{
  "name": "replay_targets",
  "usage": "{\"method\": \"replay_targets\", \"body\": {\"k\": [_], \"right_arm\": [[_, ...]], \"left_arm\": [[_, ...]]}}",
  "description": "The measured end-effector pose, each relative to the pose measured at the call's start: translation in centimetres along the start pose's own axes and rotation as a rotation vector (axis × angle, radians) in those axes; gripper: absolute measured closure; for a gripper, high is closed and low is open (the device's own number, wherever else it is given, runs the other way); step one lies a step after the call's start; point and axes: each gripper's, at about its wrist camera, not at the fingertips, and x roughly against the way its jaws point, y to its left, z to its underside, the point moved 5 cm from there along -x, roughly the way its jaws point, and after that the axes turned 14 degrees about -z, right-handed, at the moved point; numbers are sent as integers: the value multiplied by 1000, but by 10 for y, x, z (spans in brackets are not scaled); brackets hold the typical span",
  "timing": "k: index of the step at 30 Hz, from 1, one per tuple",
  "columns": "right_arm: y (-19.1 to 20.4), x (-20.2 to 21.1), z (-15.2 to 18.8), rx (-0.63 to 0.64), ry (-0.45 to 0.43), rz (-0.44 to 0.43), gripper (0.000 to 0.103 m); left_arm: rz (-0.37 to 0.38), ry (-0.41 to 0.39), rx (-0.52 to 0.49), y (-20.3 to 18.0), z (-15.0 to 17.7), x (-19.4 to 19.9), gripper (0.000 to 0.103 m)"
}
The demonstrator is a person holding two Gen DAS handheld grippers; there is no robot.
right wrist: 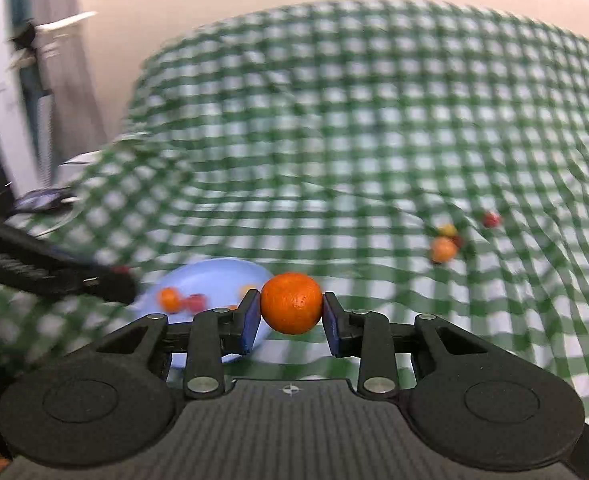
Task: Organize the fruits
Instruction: 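Carry the date and mandarin over the blue plate and open both tools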
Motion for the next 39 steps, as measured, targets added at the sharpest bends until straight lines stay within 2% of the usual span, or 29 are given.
{"method": "replay_targets", "body": {"k": [4,10,12,19,32,39], "right_arm": [[37,14,-4,88,24,-5,68],[80,19,2,145,59,18,68],[87,18,4,115,78,5,68],[93,17,2,101,84,55,68],[80,-2,7,50,135,51,68],[77,-6,12,37,148,41,68]], "left_arm": [[23,-93,47,12,14,31,71],[55,-125,99,35,27,43,71],[59,-133,99,41,31,42,71],[76,-106,94,56,37,32,71],[38,-65,91,62,25,7,71],[50,-54,67,54,26,1,71]]}}
